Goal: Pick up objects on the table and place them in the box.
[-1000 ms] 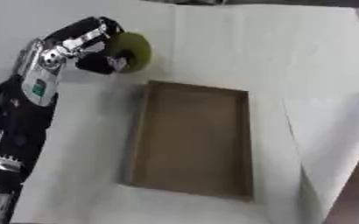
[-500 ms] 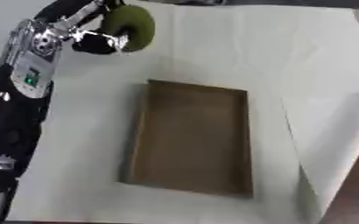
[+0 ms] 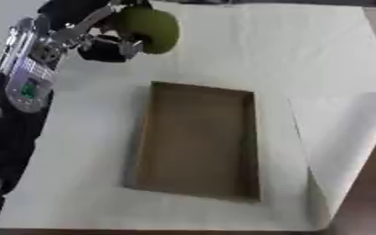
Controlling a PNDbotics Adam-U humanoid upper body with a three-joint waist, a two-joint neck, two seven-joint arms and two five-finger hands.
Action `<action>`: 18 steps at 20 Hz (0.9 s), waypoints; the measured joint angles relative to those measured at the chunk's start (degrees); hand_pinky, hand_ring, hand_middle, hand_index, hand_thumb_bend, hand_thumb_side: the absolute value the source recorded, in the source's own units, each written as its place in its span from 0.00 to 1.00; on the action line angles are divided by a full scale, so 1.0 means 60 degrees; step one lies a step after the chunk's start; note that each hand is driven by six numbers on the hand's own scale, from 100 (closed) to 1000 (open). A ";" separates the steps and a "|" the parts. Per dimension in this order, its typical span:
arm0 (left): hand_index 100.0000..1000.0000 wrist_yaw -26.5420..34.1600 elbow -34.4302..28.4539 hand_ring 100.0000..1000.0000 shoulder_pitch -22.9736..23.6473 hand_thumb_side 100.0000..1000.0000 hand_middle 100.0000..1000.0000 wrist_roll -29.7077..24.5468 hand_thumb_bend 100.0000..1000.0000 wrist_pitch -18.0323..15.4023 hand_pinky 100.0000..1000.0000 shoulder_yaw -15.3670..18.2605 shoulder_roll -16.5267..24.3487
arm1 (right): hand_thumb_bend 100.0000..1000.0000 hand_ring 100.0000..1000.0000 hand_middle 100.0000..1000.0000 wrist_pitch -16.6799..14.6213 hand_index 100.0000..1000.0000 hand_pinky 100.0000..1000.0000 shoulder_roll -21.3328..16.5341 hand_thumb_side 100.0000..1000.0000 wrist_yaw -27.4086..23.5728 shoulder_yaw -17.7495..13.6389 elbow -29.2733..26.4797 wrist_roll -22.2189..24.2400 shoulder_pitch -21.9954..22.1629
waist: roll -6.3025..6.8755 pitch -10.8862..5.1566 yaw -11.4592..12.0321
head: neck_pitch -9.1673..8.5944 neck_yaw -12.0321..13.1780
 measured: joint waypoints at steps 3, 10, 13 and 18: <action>0.60 0.0368 -0.0449 0.60 0.0027 0.06 0.48 -0.0180 0.00 -0.0144 0.60 -0.0359 -0.0010 | 0.00 0.49 0.63 0.0090 0.73 0.80 -0.0032 0.52 0.0023 0.0000 0.0000 -0.0007 0.0000 | -0.0003 -0.0066 0.0050 | 0.0047 -0.0057; 0.60 0.1202 -0.0957 0.59 0.0476 0.16 0.47 -0.0999 0.00 -0.0203 0.60 -0.0915 -0.0106 | 0.00 0.48 0.63 0.0415 0.73 0.80 -0.0174 0.51 0.0023 0.0004 0.0000 0.0103 0.0000 | -0.0001 -0.0151 0.0111 | 0.0188 -0.0183; 0.60 0.1270 -0.0945 0.58 0.0724 0.20 0.46 -0.1347 0.00 -0.0245 0.58 -0.1032 -0.0196 | 0.00 0.48 0.63 0.0606 0.73 0.81 -0.0372 0.50 0.0029 0.0017 0.0000 0.0218 -0.0001 | 0.0003 -0.0187 0.0121 | 0.0251 -0.0229; 0.58 0.1393 -0.0684 0.57 0.1057 0.25 0.45 -0.1797 0.00 -0.0282 0.57 -0.1114 -0.0365 | 0.00 0.47 0.63 0.0916 0.73 0.80 -0.0679 0.50 0.0049 0.0082 0.0000 0.0424 -0.0001 | 0.0004 -0.0189 0.0163 | 0.0258 -0.0310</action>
